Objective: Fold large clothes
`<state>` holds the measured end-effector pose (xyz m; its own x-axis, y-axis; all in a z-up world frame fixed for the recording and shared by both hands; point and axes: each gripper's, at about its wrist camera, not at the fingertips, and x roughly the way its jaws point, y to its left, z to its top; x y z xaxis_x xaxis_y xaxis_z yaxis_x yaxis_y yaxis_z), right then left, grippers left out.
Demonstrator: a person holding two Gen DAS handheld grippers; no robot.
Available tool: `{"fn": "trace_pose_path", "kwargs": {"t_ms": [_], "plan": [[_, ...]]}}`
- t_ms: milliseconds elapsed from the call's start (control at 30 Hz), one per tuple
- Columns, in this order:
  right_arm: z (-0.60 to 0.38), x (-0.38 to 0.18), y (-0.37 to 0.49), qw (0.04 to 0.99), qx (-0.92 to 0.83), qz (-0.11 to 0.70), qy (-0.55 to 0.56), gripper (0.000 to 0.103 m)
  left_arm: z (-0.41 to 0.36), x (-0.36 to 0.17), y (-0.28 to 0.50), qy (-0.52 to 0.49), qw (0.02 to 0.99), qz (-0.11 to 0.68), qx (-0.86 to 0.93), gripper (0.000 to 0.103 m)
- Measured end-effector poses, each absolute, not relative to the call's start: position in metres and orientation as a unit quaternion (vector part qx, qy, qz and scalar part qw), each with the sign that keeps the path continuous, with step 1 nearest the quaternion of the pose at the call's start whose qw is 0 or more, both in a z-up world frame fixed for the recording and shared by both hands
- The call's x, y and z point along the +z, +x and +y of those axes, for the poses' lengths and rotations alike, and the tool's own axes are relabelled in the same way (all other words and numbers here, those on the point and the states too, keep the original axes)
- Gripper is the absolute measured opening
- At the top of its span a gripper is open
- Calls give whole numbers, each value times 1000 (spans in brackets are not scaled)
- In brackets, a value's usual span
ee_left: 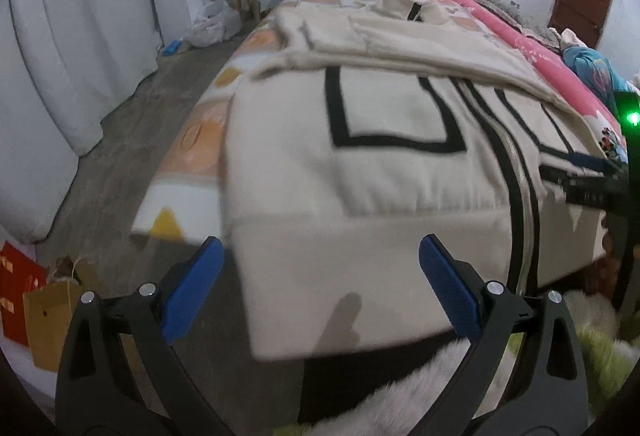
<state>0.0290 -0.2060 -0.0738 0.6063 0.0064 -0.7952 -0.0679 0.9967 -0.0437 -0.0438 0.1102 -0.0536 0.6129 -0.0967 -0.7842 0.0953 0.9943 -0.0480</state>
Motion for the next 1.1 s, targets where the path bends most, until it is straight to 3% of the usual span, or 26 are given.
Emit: {"fn": "trace_pose_path", "kwargs": {"t_ms": [133,267,367,700,1100], "plan": [[-206,-74,29,895,20,443,-35,96,120,-64,-54,-19,892,449,-50,95],[-205,-74,29,895,20,445,-35,96,125,-75,-50,-35,885,462,-53,81],[-205,-74,30,894,20,446,-35,96,131,-84,-43,-60,876,475,-53,77],[-205,-74,28,896,21,442,-35,96,147,-107,-28,-141,853,499,-63,69],[-207,-74,24,897,40,438,-40,96,126,-98,-30,-69,860,503,-46,54]]}}
